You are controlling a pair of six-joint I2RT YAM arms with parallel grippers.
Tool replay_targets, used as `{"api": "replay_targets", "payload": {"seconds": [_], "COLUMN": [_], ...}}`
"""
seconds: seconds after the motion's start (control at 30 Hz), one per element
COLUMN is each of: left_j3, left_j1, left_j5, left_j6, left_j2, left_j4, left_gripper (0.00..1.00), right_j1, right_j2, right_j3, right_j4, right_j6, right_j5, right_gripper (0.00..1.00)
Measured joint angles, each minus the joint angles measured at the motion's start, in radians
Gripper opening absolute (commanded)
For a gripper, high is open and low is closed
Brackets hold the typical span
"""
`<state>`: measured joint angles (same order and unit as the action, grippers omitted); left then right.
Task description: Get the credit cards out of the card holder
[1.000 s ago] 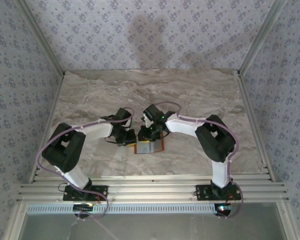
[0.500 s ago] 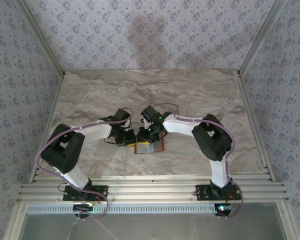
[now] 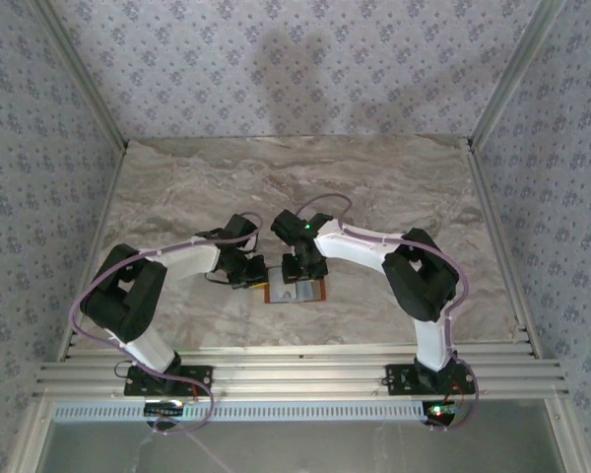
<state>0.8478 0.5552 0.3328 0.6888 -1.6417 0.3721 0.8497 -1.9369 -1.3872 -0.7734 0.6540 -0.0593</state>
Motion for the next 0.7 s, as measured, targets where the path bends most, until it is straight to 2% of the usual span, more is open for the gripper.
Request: {"api": "replay_targets", "payload": {"seconds": [0.17,0.47,0.7], "left_j3": [0.002,0.063,0.119], "left_j1": [0.0,0.006,0.058], "left_j5": [-0.004,-0.026,-0.045], "left_j6": [0.0,-0.011,-0.007], "left_j2": [0.003,0.004,0.007], "left_j4": [0.016,0.098,0.13], "left_gripper": [0.14,0.14,0.14], "right_j1": [-0.001,-0.039,-0.057], "right_j2": [0.014,0.063,0.114], "right_j3": [-0.002,0.079,0.115], "right_j4": [-0.063,-0.072,-0.069], "right_j6": [0.0,-0.001,-0.012], "right_j5": [0.062,0.091,0.09], "right_gripper": [0.51,0.46,0.41]}}
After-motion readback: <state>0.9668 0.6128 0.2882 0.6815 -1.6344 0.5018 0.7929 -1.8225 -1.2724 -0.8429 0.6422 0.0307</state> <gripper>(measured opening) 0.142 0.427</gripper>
